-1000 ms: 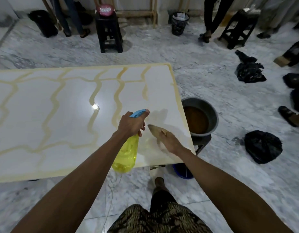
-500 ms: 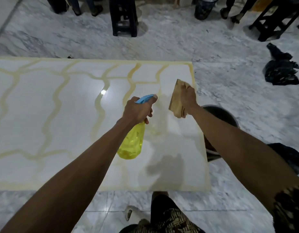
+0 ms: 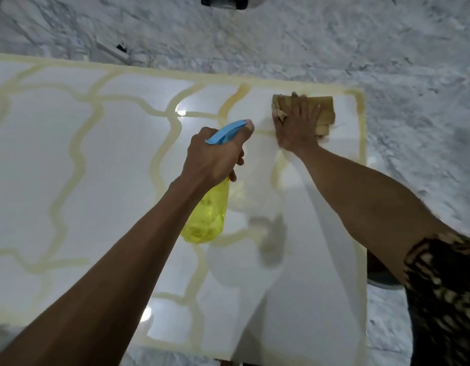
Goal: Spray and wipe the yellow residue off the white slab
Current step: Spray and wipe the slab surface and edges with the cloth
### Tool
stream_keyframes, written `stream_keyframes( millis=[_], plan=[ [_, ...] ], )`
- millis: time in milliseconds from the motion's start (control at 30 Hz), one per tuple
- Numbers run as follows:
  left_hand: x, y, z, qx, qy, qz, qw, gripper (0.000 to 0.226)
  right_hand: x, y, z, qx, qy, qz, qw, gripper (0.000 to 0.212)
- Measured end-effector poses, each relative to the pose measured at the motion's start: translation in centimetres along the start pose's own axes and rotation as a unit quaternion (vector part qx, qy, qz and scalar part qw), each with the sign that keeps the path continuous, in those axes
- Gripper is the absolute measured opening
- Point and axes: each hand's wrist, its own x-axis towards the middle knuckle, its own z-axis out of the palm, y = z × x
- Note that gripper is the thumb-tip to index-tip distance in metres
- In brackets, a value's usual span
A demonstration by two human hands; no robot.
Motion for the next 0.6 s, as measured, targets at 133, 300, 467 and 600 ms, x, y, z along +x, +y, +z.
stream_keyframes(
  millis=[133,300,467,600],
  plan=[
    [-0.8,-1.7,0.1,0.028,0.003,-0.011,1.000,0.065,-1.6,-0.2,0.4,0.015,0.010,-0.032,0.999,0.056],
    [-3.9,-2.7,0.9,0.023,-0.021,-0.021,0.999,0.056,-7.2,0.9,1.5,0.003,-0.006,-0.090,0.996,0.064],
    [-6.9,-4.2,0.6,0.006,-0.028,-0.039,0.999,0.057,-13.6,-0.6,2.0,-0.009,-0.058,-0.099,0.993,0.075],
    [-11.9,-6.8,0.0,0.038,-0.044,-0.036,0.998,0.066,-22.4,-1.9,3.5,-0.018,-0.080,-0.101,0.992,0.075]
  ],
)
